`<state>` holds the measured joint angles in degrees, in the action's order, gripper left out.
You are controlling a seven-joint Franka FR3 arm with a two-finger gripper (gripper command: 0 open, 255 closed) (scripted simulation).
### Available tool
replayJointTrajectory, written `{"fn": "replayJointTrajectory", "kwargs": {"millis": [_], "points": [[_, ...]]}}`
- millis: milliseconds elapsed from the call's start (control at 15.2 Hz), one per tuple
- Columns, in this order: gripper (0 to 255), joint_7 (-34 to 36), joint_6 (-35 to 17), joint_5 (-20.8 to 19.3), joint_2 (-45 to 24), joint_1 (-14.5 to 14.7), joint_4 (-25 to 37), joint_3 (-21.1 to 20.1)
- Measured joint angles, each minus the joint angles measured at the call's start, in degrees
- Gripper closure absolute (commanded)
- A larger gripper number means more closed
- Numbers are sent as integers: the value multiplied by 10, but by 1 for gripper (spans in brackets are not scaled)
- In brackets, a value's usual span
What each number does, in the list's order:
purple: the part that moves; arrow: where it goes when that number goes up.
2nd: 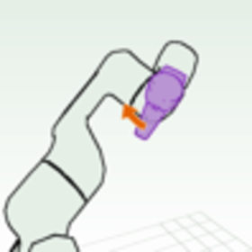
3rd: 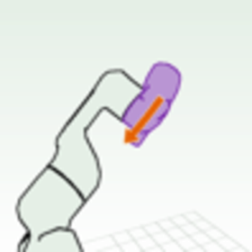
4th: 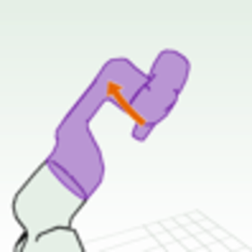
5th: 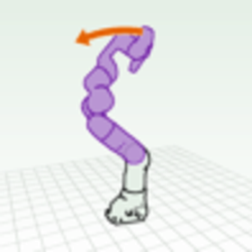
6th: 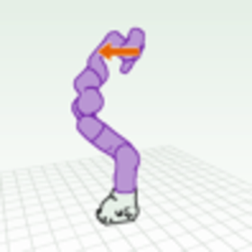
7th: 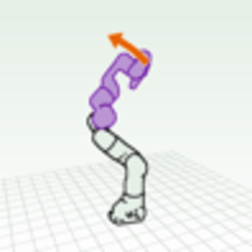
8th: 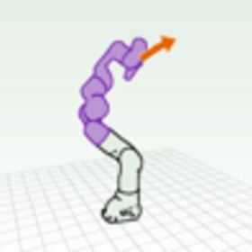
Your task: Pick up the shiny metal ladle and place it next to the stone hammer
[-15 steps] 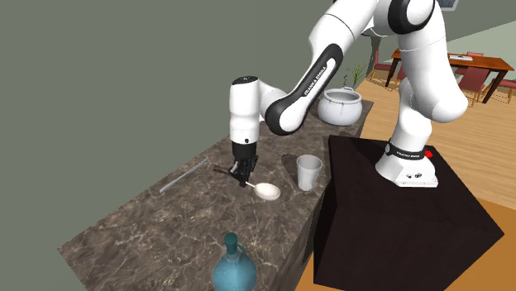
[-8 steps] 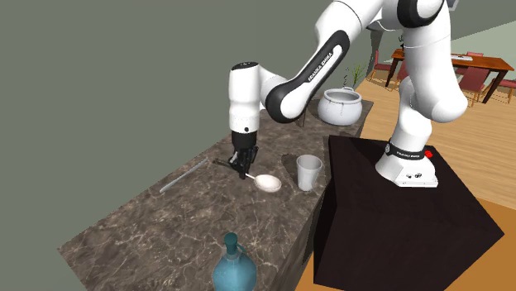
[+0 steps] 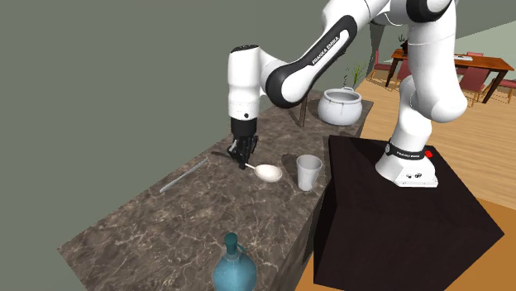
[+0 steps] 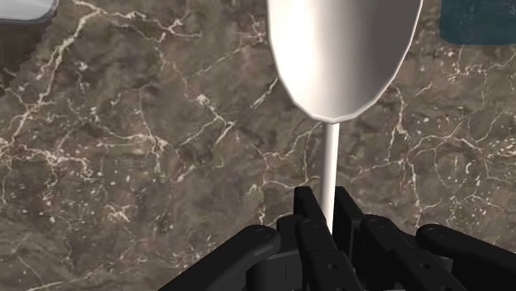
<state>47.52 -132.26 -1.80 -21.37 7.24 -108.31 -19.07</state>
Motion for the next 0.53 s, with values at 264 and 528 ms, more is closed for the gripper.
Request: {"fn": "replayJointTrajectory", "kwargs": {"millis": [264, 528], "points": [[255, -1, 26, 6, 16, -1, 10, -3], [255, -2, 53, 11, 30, -4, 24, -5]]}}
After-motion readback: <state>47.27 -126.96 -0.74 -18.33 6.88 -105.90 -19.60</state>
